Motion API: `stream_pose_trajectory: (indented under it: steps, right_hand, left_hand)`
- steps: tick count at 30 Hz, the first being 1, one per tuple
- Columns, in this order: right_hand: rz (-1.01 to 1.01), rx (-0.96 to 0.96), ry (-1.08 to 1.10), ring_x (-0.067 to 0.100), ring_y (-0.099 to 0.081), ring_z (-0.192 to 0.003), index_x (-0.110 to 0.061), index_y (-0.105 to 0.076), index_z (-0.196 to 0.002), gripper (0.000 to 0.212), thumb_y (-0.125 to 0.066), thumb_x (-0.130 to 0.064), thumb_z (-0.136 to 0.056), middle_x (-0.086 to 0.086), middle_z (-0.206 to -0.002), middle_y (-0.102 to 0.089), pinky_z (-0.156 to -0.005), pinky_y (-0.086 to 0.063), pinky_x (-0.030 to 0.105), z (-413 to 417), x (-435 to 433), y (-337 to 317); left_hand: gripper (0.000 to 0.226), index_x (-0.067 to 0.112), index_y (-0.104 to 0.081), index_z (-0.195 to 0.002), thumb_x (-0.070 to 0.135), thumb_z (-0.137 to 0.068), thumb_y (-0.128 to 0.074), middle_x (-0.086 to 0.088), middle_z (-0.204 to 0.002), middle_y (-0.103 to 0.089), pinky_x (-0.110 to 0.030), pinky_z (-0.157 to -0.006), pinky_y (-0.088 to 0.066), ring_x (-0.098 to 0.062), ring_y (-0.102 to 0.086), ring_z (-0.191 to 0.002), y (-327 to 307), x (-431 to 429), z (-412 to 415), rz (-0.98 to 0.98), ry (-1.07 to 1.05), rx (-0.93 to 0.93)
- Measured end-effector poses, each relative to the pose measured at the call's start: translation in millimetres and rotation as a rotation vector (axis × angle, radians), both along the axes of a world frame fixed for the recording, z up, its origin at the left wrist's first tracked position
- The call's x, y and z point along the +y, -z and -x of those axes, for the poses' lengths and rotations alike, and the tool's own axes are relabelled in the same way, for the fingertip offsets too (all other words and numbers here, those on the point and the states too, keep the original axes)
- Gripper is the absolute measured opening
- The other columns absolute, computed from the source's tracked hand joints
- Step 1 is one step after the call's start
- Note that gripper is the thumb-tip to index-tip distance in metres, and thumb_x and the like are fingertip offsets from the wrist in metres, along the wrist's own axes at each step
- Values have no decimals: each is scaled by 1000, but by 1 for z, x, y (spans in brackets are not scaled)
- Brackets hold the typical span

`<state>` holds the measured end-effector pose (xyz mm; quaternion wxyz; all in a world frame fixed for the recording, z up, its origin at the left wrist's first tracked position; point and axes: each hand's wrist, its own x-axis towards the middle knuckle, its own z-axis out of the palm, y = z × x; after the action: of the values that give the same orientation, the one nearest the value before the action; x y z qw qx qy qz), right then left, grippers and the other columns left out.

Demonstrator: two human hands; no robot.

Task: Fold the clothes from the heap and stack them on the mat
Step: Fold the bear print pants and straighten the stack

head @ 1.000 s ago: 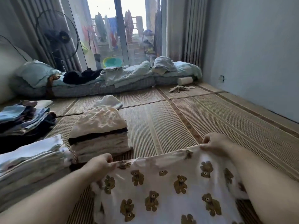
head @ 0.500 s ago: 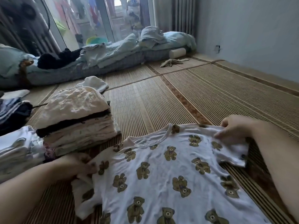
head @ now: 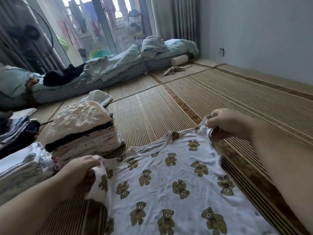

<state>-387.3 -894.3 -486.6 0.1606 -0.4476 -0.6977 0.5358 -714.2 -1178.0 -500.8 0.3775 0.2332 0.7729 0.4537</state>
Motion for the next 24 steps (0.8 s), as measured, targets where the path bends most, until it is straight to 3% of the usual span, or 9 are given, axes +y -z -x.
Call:
stream_pose_trajectory:
  steps: [2,5,9,12,14,16,18,21,24]
  right_hand:
    - [101,-28,-155,24,-73,-72,-5,-59,-104,17,-61,-16,-90,15,-83,-74,-63,-55,35,18,-13,0]
    - [116,-101,-274,21,-73,-78,-15,-58,-96,12,-61,-26,-92,10,-88,-75,-75,-54,34,34,-21,2]
    - [-195,-175,35,20,-71,-74,-12,-63,-95,12,-67,-20,-87,8,-87,-70,-65,-58,33,37,-10,16]
    - [-330,-414,69,22,-65,-86,-8,-65,-99,30,-70,-31,-81,7,-94,-67,-77,-56,37,41,-7,37]
    - [-352,-509,64,20,-60,-82,-9,-61,-98,39,-71,-41,-78,3,-90,-63,-64,-50,31,50,-8,47]
    - [-366,-543,69,19,-58,-80,-15,-58,-93,41,-73,-48,-75,0,-86,-60,-57,-41,28,60,-7,51]
    - [-331,-505,93,19,-58,-80,-13,-56,-90,39,-74,-44,-75,1,-87,-60,-56,-39,27,66,-2,52]
    - [-270,-292,131,17,-59,-77,-16,-61,-91,20,-71,-29,-81,3,-88,-62,-54,-40,27,69,9,55]
    - [-152,-8,173,15,-58,-83,-19,-59,-92,14,-70,-18,-83,0,-92,-62,-58,-44,28,66,16,53]
  left_hand:
    - [28,5,-59,-90,31,-96,-52,-15,-69,-59,-22,-45,-40,-21,-56,-50,-2,20,-26,18,58,-100]
    - [46,8,-59,-102,52,-91,-50,-15,-91,-69,-25,-52,-44,-26,-68,-69,1,49,-49,149,92,-107]
    - [44,5,-58,-81,48,-90,-59,-10,-74,-55,-23,-45,-40,-22,-54,-56,16,61,-39,151,-142,62]
    - [37,2,-68,-73,37,-82,-72,-13,-78,-67,-33,-67,-50,-29,-63,-72,32,52,-25,315,-190,342]
    - [32,5,-70,-73,36,-78,-77,-14,-78,-68,-32,-71,-51,-29,-64,-76,38,48,-23,376,-165,363]
    - [28,7,-71,-71,34,-75,-79,-10,-71,-68,-27,-61,-48,-24,-64,-69,42,51,-24,392,-124,386]
    - [20,11,-72,-73,30,-76,-77,-5,-64,-67,-22,-50,-43,-17,-61,-60,44,59,-22,362,-68,423]
    - [7,12,-71,-82,18,-81,-69,-8,-73,-71,-28,-62,-52,-24,-66,-69,41,70,-14,221,-60,386]
    - [6,12,-69,-85,8,-82,-66,-10,-75,-69,-28,-62,-56,-27,-66,-73,34,78,-5,85,-63,364]
